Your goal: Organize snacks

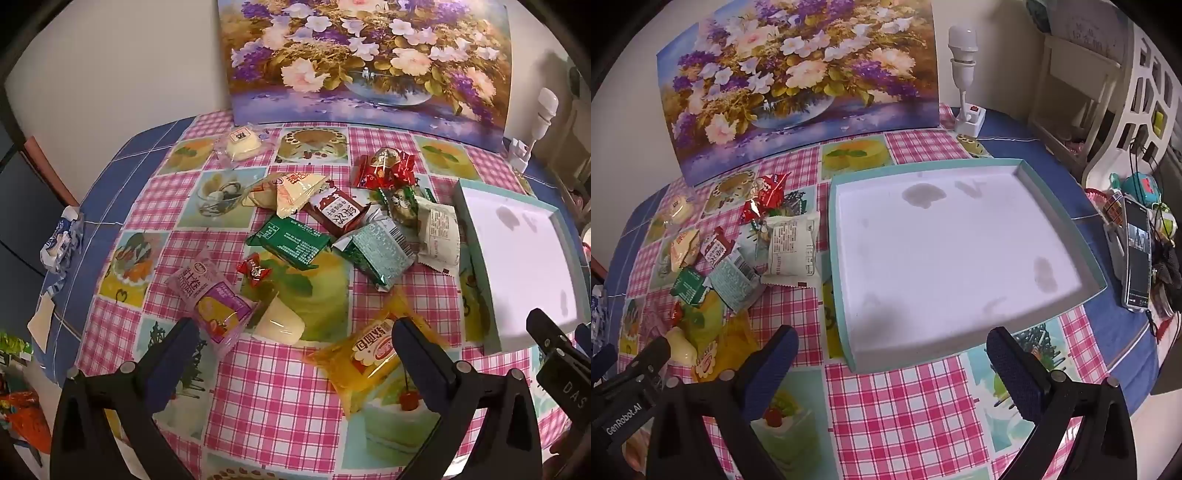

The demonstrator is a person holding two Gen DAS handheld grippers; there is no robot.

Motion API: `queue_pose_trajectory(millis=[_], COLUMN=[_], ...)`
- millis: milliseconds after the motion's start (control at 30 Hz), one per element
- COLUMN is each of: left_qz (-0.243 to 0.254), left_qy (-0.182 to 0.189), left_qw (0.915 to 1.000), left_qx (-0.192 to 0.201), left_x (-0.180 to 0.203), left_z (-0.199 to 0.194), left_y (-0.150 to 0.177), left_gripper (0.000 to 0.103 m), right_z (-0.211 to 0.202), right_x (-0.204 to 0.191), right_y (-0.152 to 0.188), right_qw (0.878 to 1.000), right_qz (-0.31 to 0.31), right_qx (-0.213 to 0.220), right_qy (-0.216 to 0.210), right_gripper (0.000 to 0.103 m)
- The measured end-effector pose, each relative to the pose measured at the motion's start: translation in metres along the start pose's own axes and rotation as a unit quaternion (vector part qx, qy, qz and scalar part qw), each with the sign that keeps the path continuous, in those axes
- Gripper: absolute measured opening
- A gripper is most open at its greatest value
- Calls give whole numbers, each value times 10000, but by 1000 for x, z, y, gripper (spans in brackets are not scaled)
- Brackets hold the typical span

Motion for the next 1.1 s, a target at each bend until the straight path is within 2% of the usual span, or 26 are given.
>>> queue_pose_trajectory(millis=[133, 200, 267, 1100], left_qz=[0, -48, -44, -55], left_qy=[-68, 146, 158, 99], left_qw=[10000, 9999, 9999, 9999], left_qx=[40, -19, -32, -45], left_x=[6, 1, 1, -2], left_z=[-1, 2, 2, -2], left_y=[0, -1, -1, -2], left_gripper=[103, 103, 103, 103], right_z=[-1, -1, -2, -2], right_x=[-1, -1, 0, -1], right_y=[0, 0, 0, 0], right_qw=[10000, 10000, 10000, 10000], right_qz=[7, 4, 3, -6], right_qx=[22, 25, 26, 40], right_qy=[-24, -27, -26, 3], right_gripper=[103, 103, 103, 103])
Point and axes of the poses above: each gripper's, at about its wrist camera, not at the fingertips, and z roughly the way its jaws point, x to its right, y to its underside, the point moved 6 cm from there along z, roughly the way its jaws point, and after that the axes turned 7 degrees about -z, right-handed, at the moved point
